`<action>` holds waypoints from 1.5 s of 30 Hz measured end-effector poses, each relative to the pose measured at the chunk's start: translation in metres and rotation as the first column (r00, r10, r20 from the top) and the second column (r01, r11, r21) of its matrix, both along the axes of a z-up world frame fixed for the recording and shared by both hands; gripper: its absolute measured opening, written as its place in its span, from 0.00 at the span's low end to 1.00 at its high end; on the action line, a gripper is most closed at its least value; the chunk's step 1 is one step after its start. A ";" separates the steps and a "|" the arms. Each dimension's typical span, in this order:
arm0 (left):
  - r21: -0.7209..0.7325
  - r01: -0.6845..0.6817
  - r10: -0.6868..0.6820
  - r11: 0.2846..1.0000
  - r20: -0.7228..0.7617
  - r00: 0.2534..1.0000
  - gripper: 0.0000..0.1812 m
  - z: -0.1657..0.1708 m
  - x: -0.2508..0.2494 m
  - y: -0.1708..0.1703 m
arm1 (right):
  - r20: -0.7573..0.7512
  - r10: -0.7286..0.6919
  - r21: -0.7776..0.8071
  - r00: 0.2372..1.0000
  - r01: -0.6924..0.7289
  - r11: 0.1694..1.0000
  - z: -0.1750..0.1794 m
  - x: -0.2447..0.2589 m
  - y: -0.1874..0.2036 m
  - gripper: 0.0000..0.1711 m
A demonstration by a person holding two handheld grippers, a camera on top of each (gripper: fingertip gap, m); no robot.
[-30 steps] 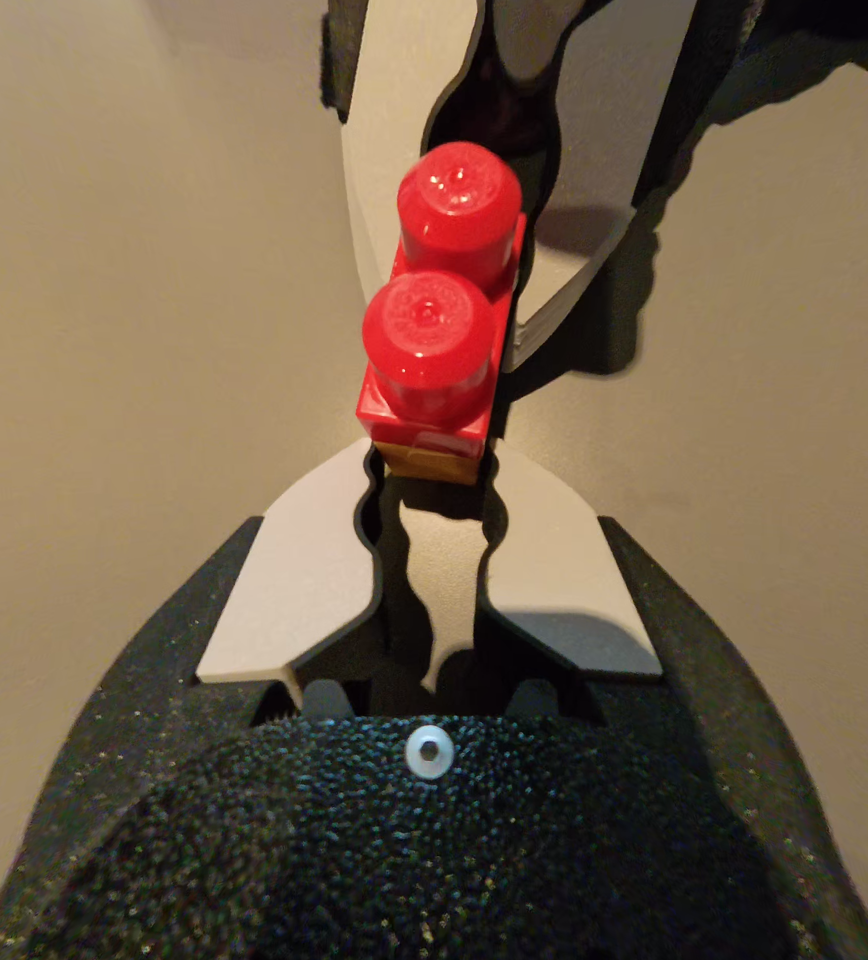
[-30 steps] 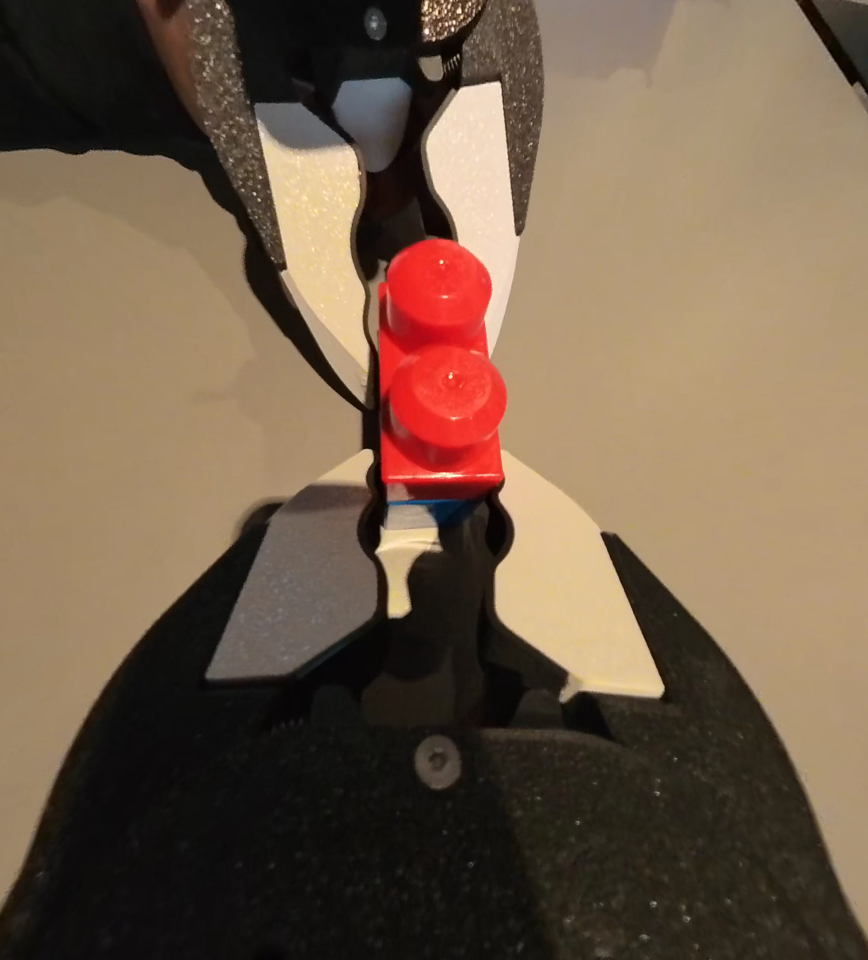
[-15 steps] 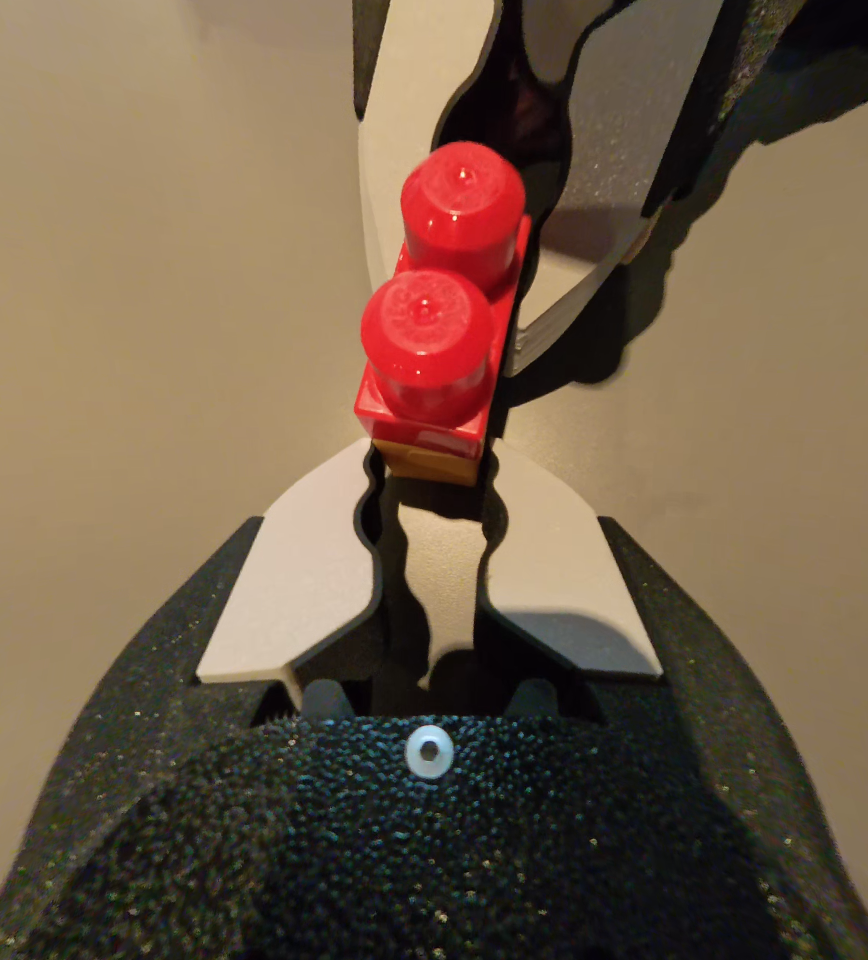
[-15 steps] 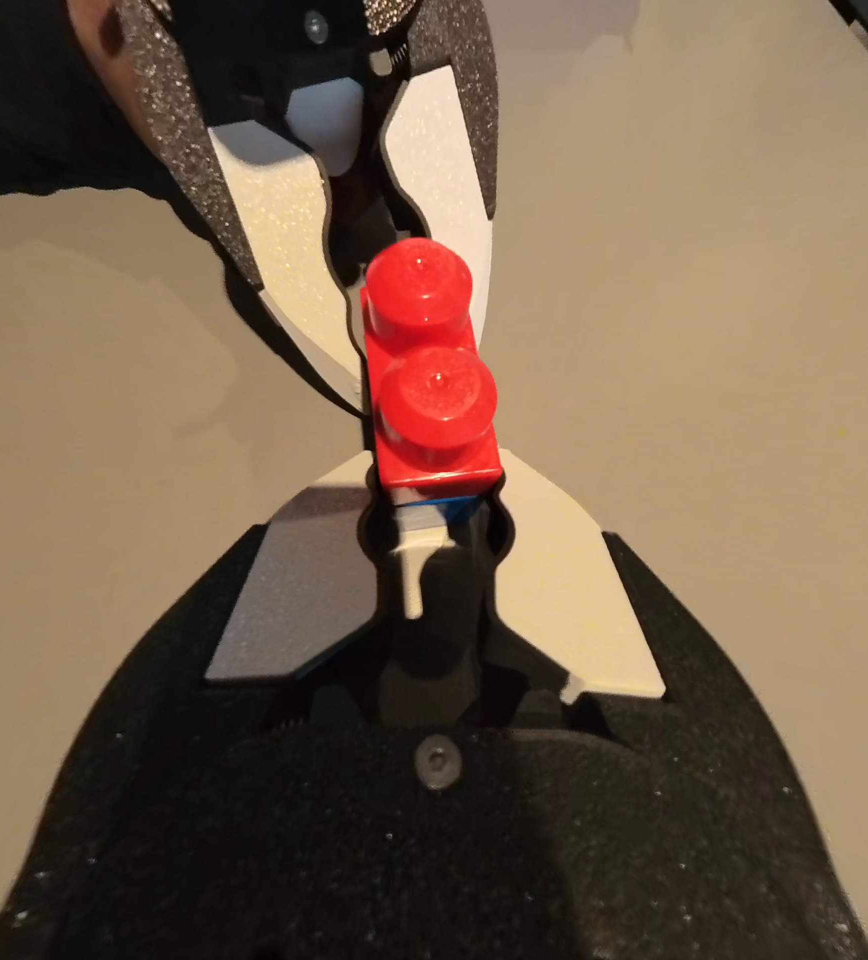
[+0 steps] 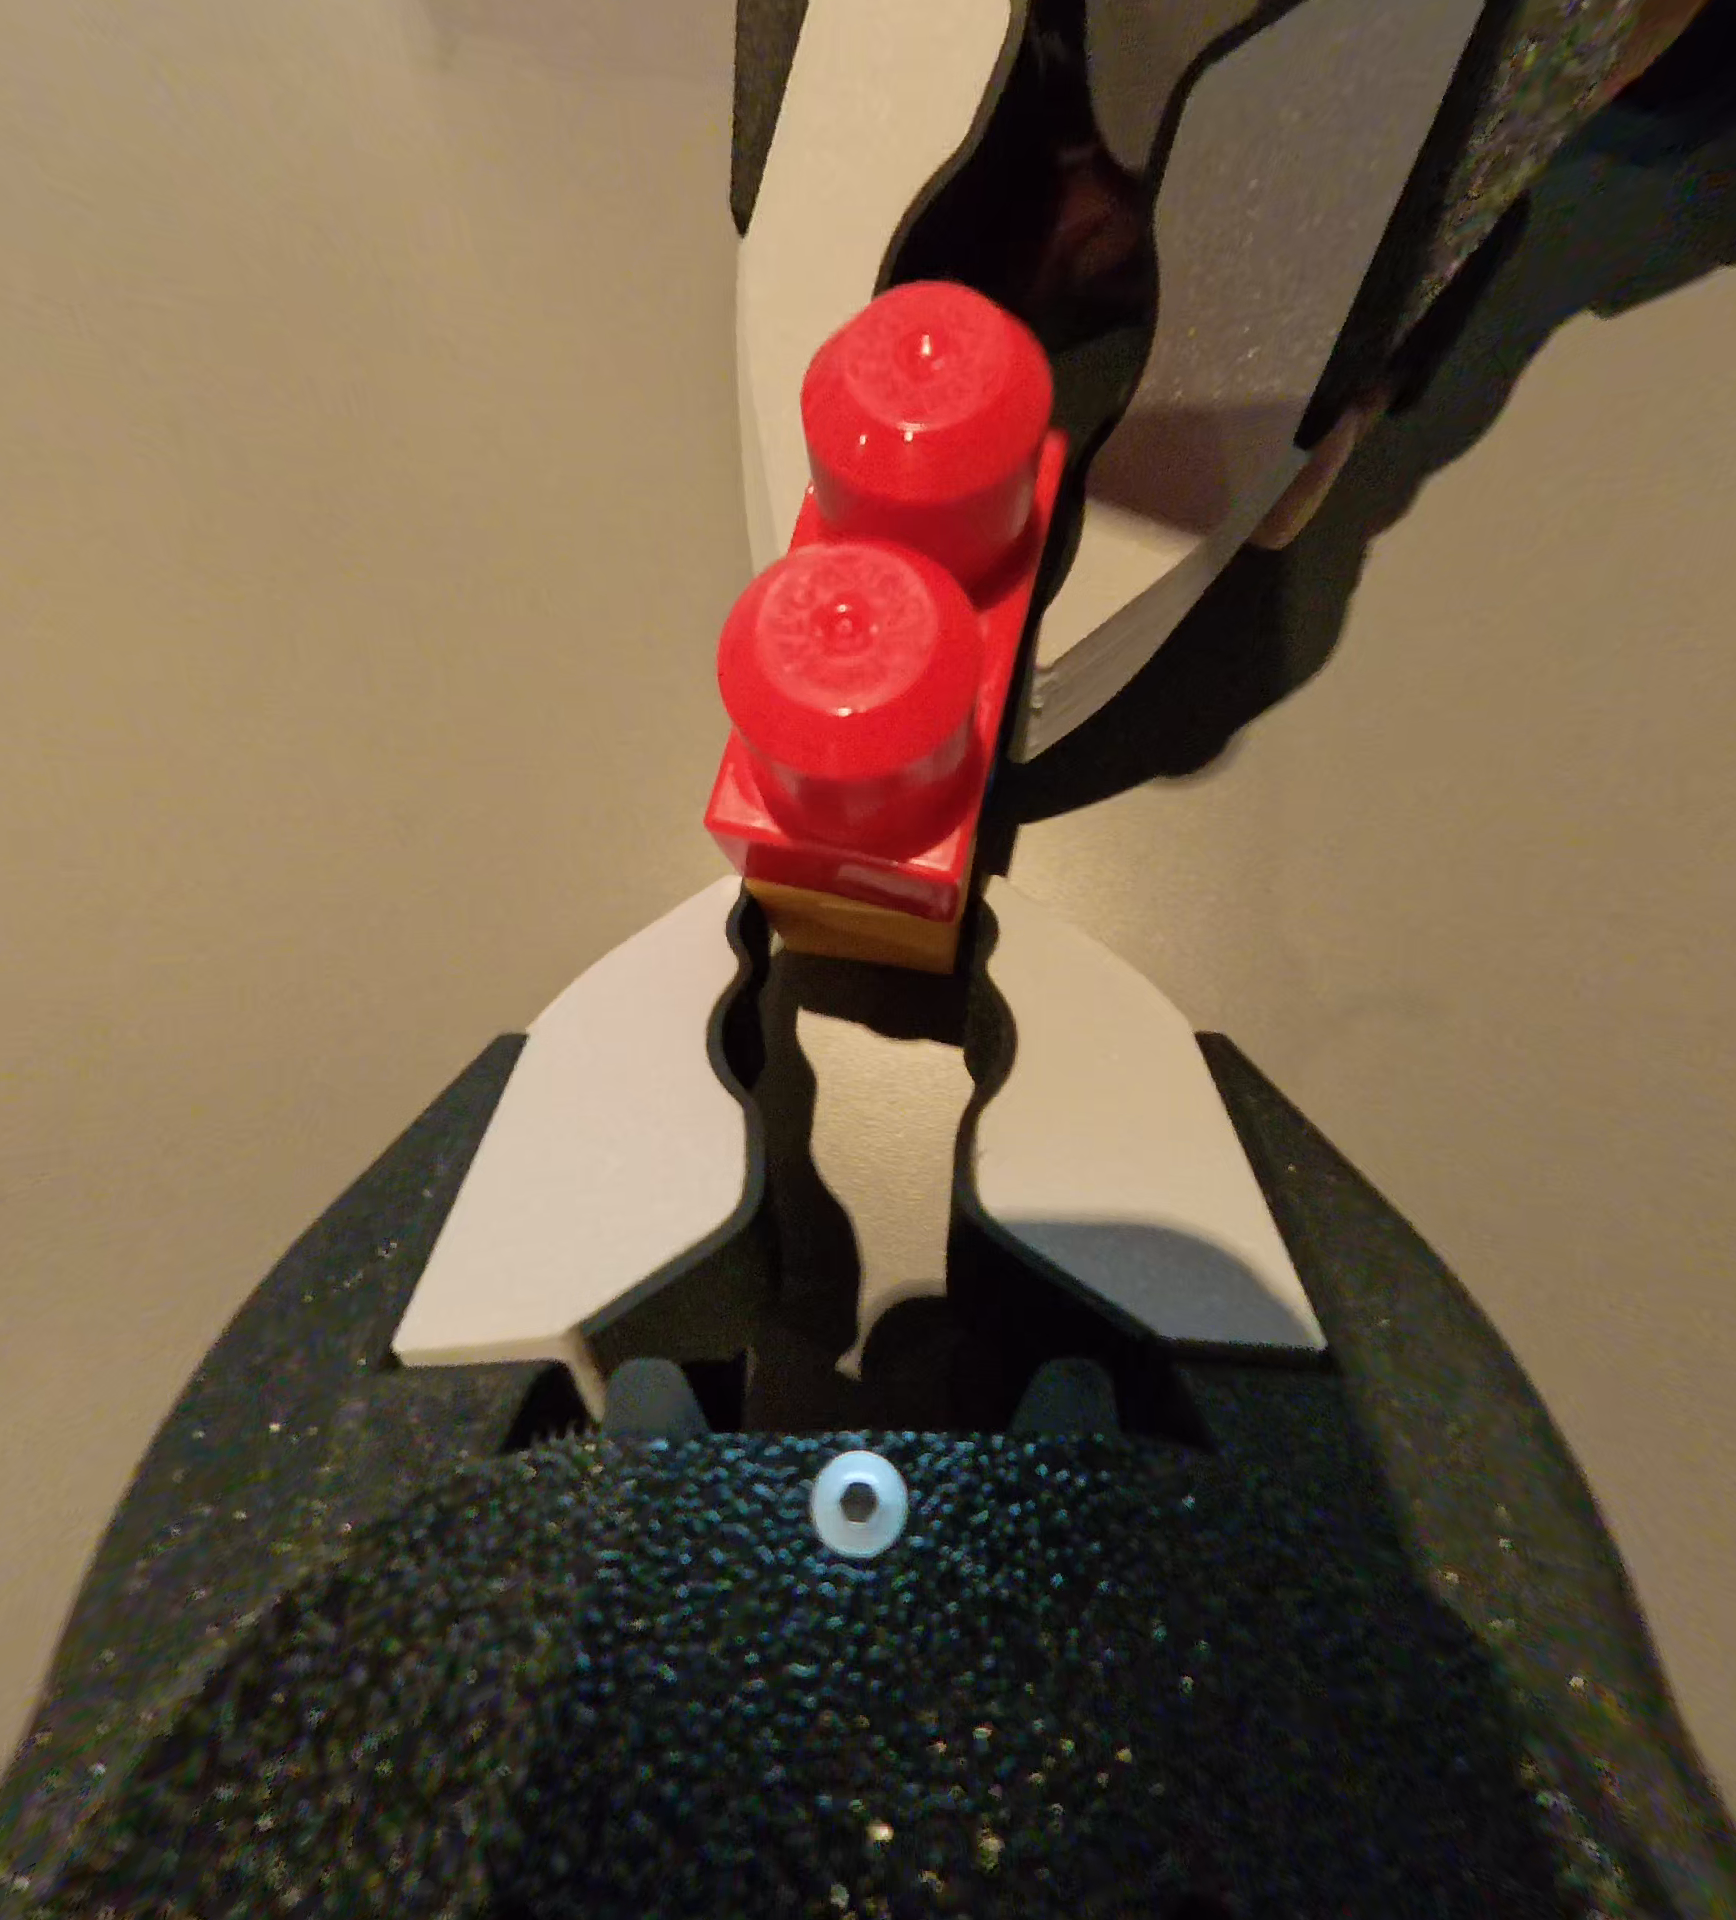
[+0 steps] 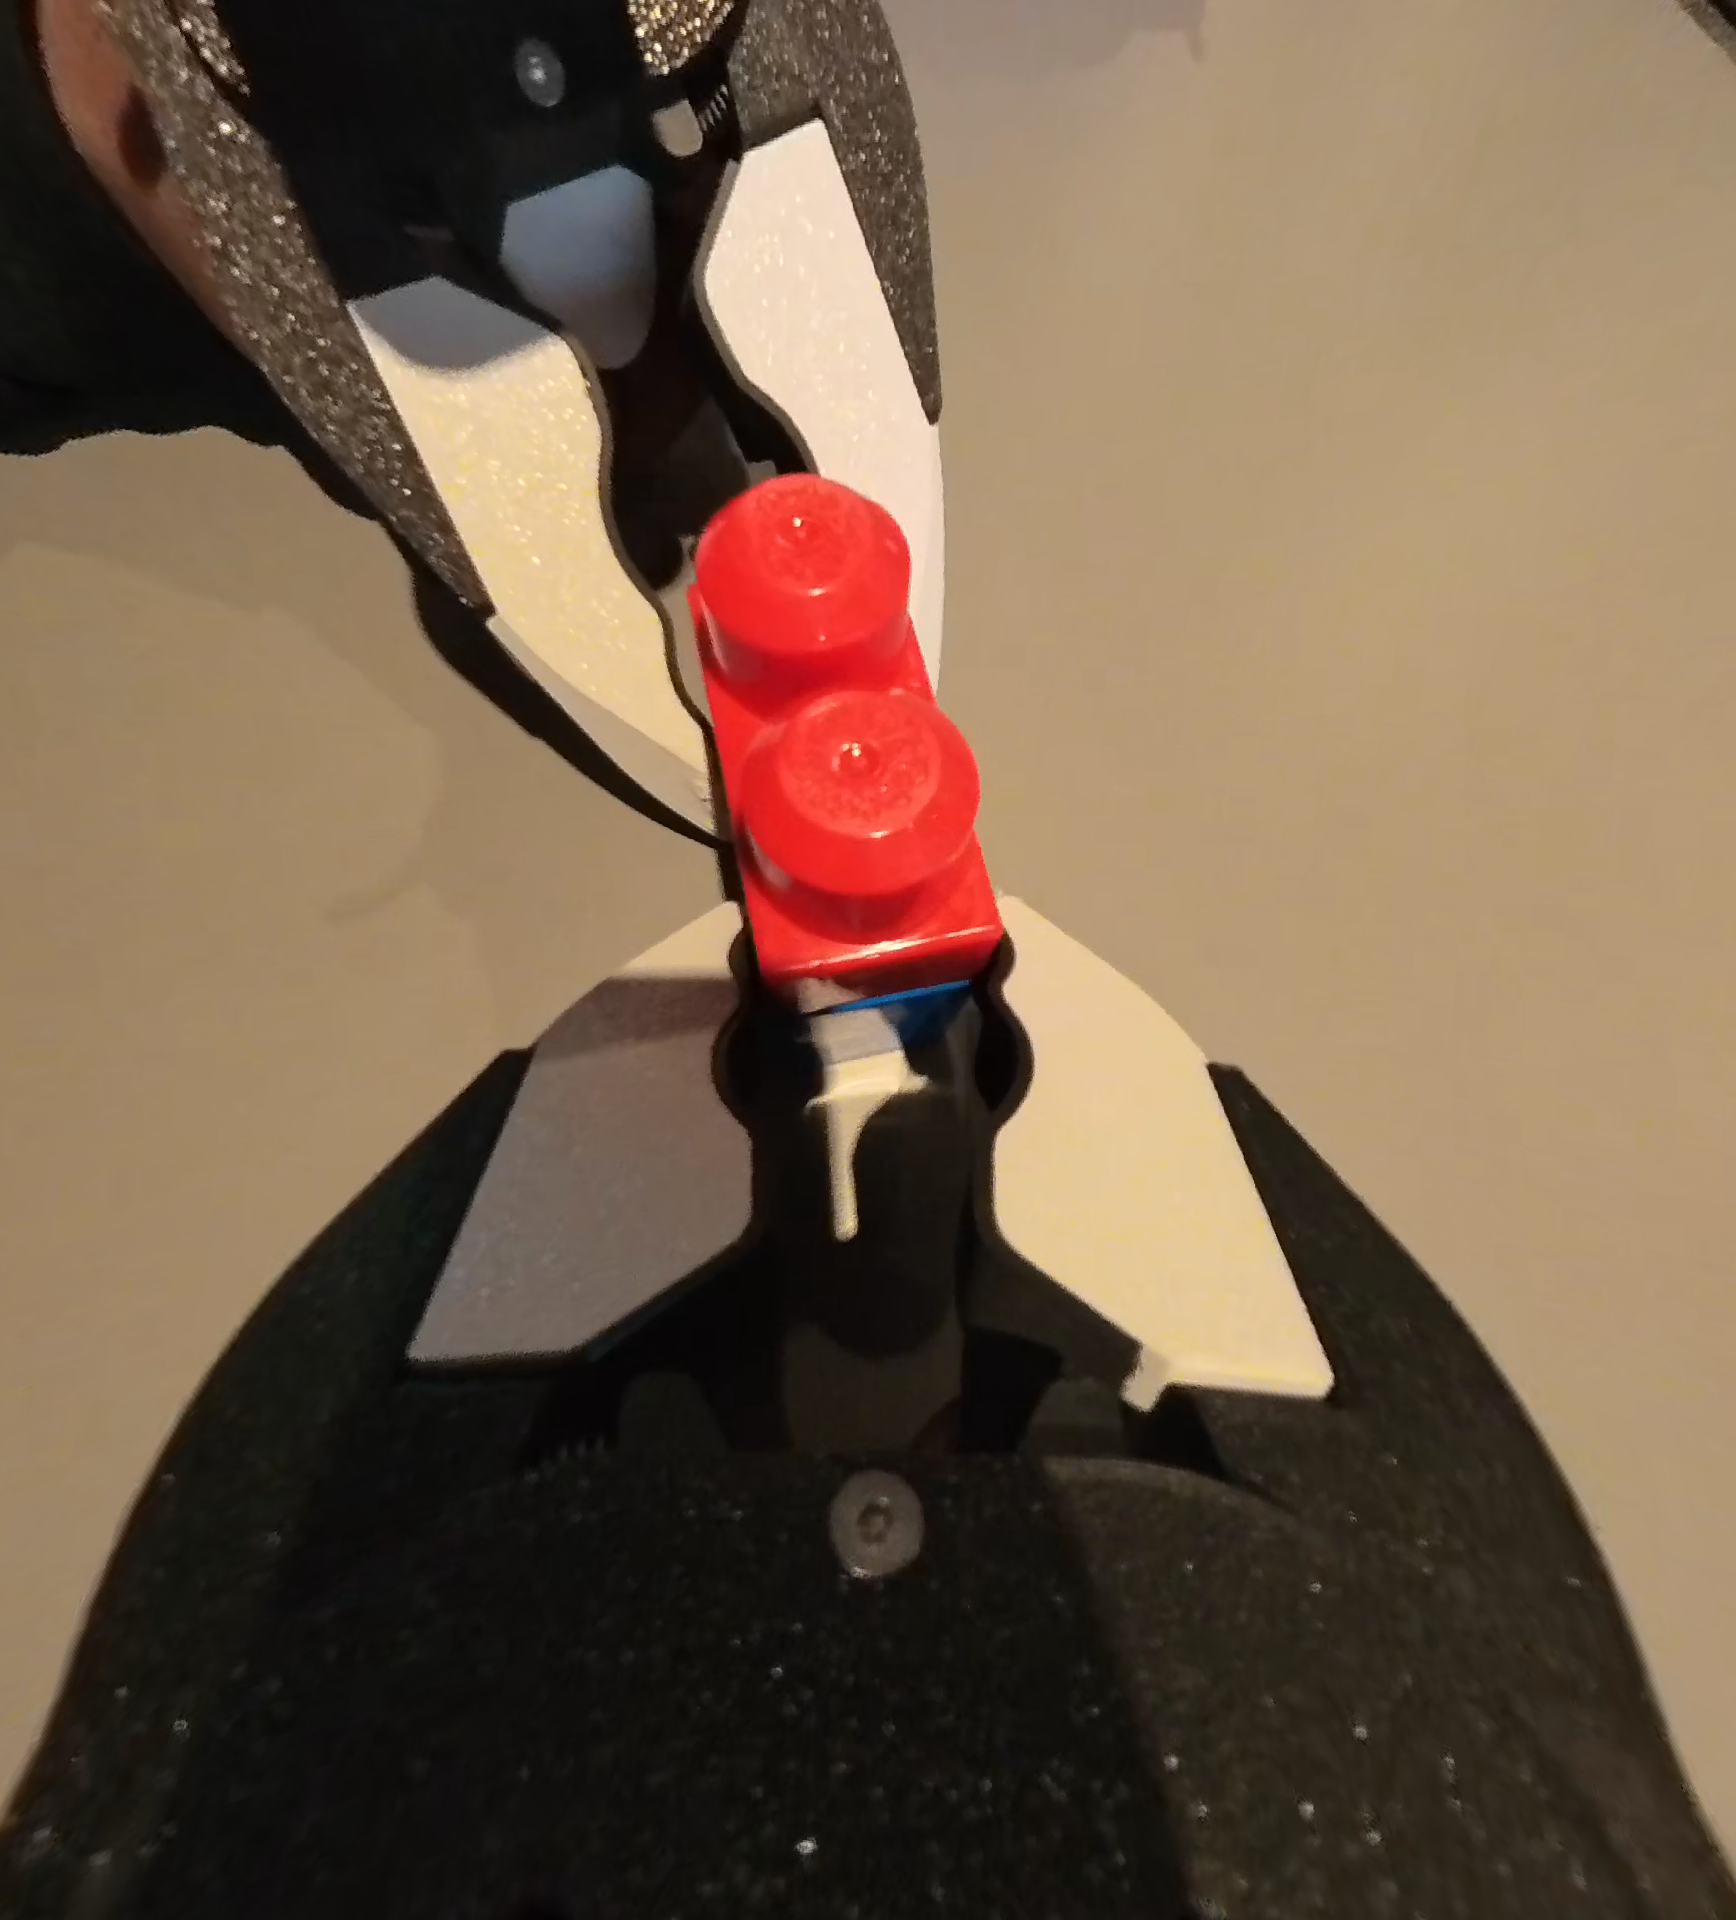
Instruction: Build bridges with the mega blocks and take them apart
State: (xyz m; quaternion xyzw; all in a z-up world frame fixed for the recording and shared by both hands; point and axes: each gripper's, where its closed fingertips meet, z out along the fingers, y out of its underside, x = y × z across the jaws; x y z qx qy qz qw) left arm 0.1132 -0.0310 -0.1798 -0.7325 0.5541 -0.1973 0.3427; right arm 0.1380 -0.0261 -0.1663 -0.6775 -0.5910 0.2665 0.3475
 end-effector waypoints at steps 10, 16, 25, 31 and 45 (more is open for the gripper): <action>-0.045 -0.001 0.002 0.999 0.016 1.000 0.19 0.000 0.001 0.001 | -0.003 0.007 -0.024 1.000 -0.007 1.000 -0.001 0.000 0.001 0.23; -0.101 0.023 -0.020 0.995 0.027 0.999 0.20 -0.002 0.002 -0.002 | 0.073 0.026 -0.058 0.997 -0.022 0.998 -0.012 0.004 0.000 0.29; -0.078 0.016 -0.015 0.997 0.017 1.000 0.19 -0.002 0.002 -0.002 | 0.084 0.018 -0.016 0.996 -0.017 1.000 -0.013 0.003 0.000 0.23; -0.038 -0.008 0.008 0.999 0.004 1.000 0.19 -0.002 0.001 0.000 | 0.086 -0.013 -0.015 0.996 0.014 1.000 -0.013 0.002 0.001 0.23; -0.066 -0.034 0.035 0.997 0.010 0.999 0.19 -0.002 0.001 0.002 | 0.078 -0.027 -0.048 0.997 0.031 0.998 -0.013 0.002 0.003 0.23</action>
